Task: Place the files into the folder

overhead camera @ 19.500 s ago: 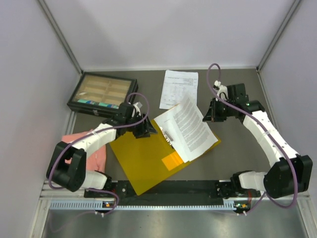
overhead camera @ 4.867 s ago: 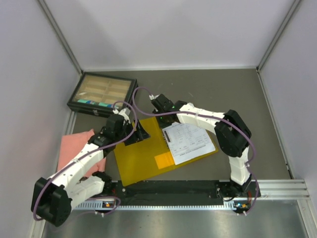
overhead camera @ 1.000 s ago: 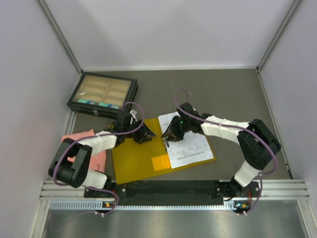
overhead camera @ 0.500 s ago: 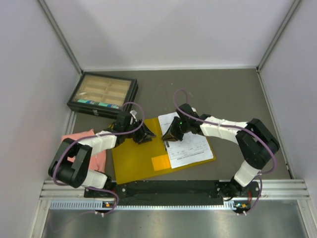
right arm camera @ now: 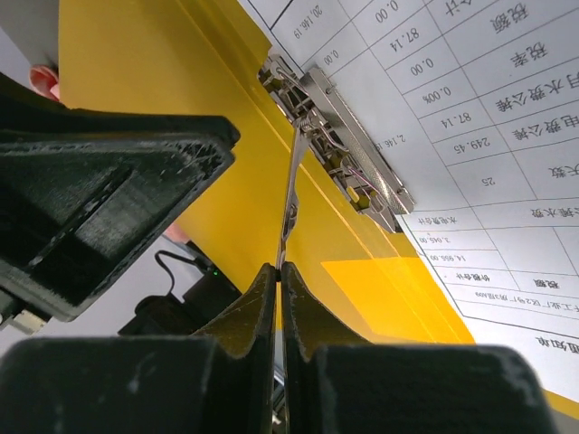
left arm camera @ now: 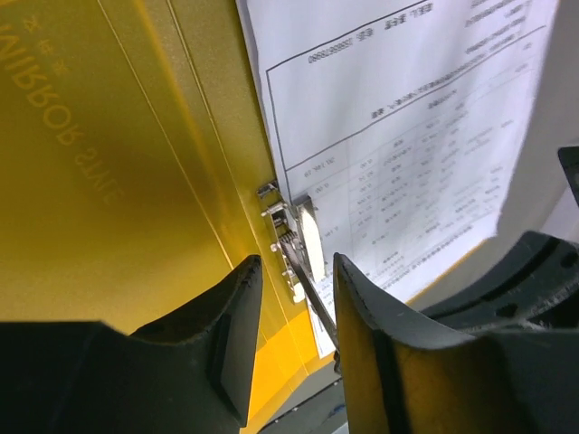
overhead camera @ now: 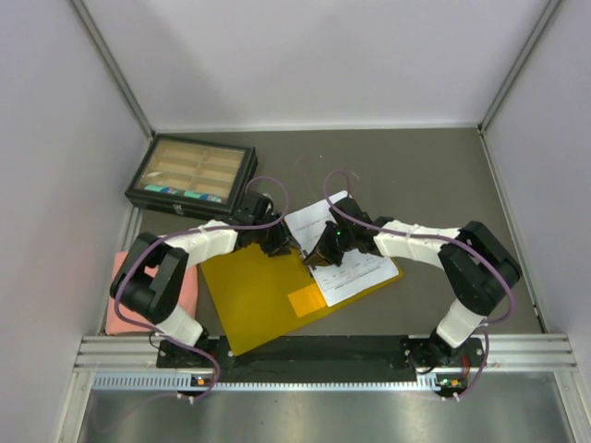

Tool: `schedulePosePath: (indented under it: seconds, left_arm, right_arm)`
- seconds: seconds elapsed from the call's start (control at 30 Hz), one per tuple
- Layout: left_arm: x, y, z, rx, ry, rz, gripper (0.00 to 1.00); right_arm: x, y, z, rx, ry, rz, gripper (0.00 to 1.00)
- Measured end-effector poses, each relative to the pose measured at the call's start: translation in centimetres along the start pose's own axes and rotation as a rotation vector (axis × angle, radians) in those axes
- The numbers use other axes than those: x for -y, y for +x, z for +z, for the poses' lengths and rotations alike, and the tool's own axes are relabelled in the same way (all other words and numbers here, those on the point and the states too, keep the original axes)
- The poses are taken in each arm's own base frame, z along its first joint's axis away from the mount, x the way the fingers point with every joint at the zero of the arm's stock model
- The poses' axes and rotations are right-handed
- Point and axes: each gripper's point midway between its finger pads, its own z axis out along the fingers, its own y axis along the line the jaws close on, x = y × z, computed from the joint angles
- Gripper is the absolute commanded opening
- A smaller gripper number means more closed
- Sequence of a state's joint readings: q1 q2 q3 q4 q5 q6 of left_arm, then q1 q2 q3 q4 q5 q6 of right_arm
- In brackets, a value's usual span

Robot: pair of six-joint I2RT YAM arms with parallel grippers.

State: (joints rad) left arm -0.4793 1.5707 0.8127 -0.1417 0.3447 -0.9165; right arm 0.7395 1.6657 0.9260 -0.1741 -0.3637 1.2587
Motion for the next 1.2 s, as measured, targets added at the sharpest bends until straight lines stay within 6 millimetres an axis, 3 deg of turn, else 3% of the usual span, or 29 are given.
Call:
schedulePosePath:
  seconds: [0.17,0.6,0.8,1.2]
  left_arm:
    - [-0.7,0.7,1.3,-0.004,-0.087,0.008,0.29]
    - [-1.5,0.9,3.1,0.035,-0.207,-0.003,0.17]
    - [-1.7,0.6,3.3,0.039,-0.234,0.002,0.0]
    - [-1.3,0.5,3.7,0.017,-0.226,0.061,0.0]
  right_arm:
    - [0.6,0.3,0.2,-0.01,-0.005,0.0,0.0]
    - [0.6,0.5,0.4,-0.017,-0.04,-0.015,0.0]
    - [0.7,0.5,0.4,-0.015,-0.043,-0.05,0.0]
    - [2.4,-0.1,0.4,0.004,0.058,-0.198,0.0]
